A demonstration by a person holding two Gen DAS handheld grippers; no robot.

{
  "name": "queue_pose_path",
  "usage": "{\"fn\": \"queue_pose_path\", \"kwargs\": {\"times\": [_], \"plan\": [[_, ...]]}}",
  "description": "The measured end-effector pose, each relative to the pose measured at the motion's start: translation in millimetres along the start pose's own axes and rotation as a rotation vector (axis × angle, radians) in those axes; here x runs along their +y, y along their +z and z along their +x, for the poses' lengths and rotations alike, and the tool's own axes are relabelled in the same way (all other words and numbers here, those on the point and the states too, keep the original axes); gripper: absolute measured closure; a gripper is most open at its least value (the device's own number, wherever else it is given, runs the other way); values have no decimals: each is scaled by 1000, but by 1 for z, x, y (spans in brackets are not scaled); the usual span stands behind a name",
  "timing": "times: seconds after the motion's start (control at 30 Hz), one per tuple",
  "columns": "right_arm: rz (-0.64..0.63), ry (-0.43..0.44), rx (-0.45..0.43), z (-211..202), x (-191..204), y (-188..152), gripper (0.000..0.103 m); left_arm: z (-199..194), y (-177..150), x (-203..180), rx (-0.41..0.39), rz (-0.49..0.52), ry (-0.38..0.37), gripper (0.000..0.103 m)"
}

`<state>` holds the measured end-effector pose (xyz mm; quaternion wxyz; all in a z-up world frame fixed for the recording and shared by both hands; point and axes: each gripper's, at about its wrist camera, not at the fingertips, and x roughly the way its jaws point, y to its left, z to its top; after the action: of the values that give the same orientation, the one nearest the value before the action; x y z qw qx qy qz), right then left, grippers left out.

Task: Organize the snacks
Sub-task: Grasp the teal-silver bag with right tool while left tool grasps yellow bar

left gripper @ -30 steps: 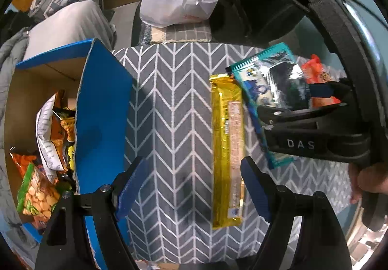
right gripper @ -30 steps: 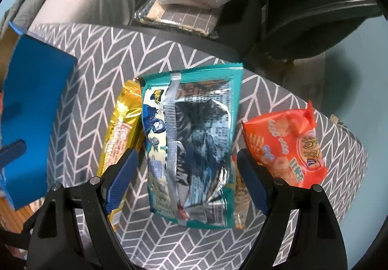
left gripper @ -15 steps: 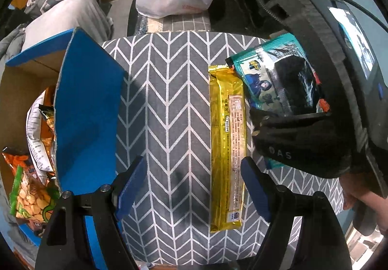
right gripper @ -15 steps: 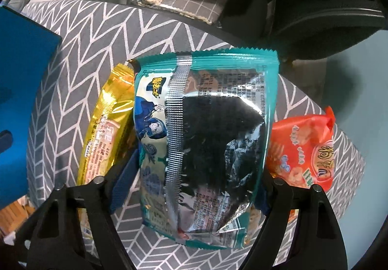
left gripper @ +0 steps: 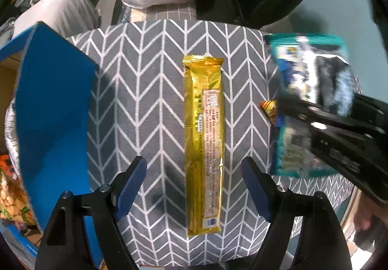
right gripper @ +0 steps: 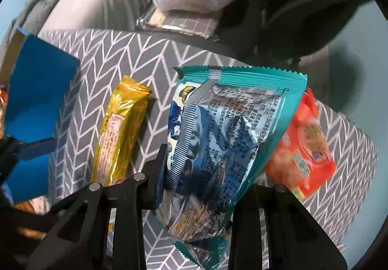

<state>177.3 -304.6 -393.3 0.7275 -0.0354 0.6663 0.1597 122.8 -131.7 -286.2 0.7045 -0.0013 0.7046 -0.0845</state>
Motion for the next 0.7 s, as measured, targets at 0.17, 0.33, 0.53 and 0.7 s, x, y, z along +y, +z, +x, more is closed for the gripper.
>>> {"fn": "queue_pose_path", "kwargs": {"times": [0.17, 0.33, 0.53, 0.7], "plan": [[70, 34, -15, -11, -17, -13, 74, 19, 7, -7, 37, -6, -4, 22], [116, 63, -28, -27, -25, -38, 74, 35, 11, -10, 53, -11, 23, 22], [159, 100, -31, -34, -29, -60, 74, 49, 16, -7, 69, -40, 10, 36], [191, 126, -34, -41, -33, -74, 74, 53, 11, 0, 73, -33, 13, 69]]}}
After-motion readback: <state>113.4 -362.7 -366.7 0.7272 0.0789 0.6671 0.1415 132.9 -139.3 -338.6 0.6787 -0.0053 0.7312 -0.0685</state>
